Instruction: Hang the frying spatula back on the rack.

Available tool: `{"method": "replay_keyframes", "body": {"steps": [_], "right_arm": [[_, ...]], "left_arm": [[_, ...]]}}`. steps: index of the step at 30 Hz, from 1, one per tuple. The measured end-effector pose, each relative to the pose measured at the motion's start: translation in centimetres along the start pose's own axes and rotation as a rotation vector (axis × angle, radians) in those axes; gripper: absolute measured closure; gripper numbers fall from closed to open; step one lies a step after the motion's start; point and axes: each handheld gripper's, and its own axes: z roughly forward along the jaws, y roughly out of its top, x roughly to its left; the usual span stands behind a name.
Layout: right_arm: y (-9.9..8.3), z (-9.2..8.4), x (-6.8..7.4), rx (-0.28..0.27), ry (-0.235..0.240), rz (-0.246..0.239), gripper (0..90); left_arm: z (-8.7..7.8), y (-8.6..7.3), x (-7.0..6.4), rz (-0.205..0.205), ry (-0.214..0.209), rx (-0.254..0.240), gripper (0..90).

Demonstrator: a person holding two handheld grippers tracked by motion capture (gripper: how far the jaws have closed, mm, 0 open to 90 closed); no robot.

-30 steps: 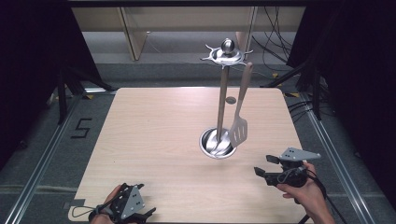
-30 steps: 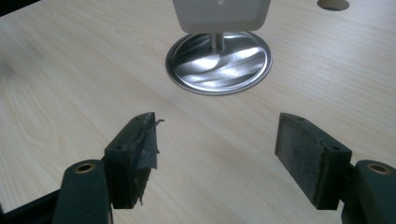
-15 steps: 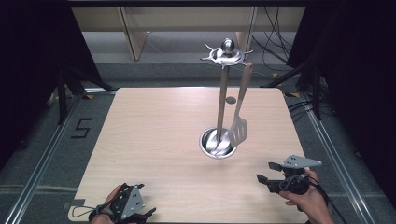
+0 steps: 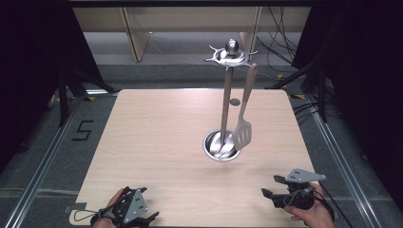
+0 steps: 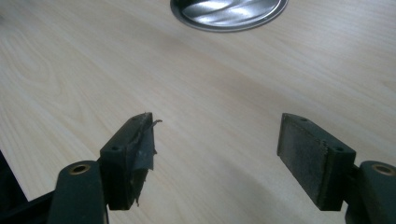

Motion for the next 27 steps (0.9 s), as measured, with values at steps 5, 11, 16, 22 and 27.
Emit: {"method": "replay_keyframes", "body": {"steps": [5, 11, 16, 22, 27], "right_arm": [[-0.5, -0.1, 0.3, 0.009, -0.018, -0.054, 28.2], [-1.2, -0.5, 0.9, 0.004, -0.029, -0.061, 28.1], [-1.8, -0.6, 1.2, 0.023, -0.028, -0.032, 28.1], [-2.1, -0.6, 0.9, 0.026, -0.037, -0.063, 27.9], [-2.4, -0.6, 1.0, 0.031, -0.028, -0.012, 27.9]], "left_arm": [[0.0, 0.0, 0.0, -0.002, 0.0, 0.0, 15.6], [0.1, 0.0, -0.1, -0.01, -0.007, -0.006, 15.6], [0.1, 0.0, -0.1, -0.003, 0.0, 0.001, 15.6], [0.2, -0.1, -0.1, -0.003, 0.003, 0.001, 15.6], [0.2, -0.1, 0.0, -0.005, 0.0, 0.002, 15.6]]}}
